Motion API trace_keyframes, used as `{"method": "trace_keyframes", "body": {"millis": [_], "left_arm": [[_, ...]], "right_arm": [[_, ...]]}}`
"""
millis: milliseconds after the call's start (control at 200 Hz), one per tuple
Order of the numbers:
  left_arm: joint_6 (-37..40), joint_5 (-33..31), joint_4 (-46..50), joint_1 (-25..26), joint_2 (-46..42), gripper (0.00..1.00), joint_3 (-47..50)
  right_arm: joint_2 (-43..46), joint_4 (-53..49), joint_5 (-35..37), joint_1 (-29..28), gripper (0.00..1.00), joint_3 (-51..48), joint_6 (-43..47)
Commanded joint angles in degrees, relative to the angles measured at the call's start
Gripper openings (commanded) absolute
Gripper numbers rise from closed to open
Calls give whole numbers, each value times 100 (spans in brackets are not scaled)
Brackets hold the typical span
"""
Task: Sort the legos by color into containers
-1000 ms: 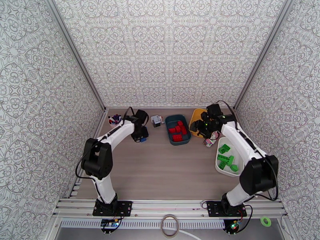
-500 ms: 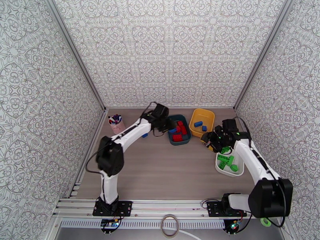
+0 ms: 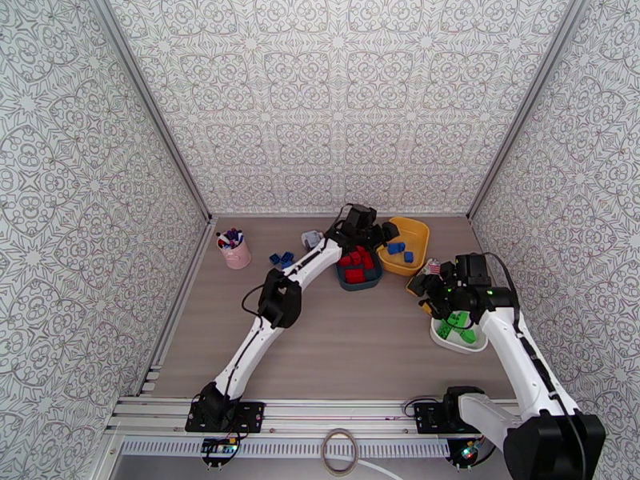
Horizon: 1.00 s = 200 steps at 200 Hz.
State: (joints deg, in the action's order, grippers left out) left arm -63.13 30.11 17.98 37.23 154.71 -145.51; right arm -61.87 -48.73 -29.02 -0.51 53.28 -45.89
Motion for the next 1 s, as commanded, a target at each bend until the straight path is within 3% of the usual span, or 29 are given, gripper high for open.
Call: {"method": "trace_keyframes", "body": {"millis": [0,190,330,535,730,995], "left_arm": [[-157,257,-461,-39,-336,83,53],[483,151,-246,-148,-1501,83,1224],[1322,-285,623,-272,-2478,82,2033],[2512,-1975,2626,-491,-3739,83,2865],[2492,-3356,3754,-758,-4446,86,3707],[2027,-3619,3737,-1315,-5024,89,5048]], "right_arm": [[100,-214,168,34,64,94,6],[-94,-290,259,25,65,296,313],[-438,-365,350,-100,64,657,575],[-1100,-318,683,-643,63,1288,704],[-1859,-366,1112,-1460,64,2079,839],[-3090,-804,1533,-2429,65,3431,1214]]}}
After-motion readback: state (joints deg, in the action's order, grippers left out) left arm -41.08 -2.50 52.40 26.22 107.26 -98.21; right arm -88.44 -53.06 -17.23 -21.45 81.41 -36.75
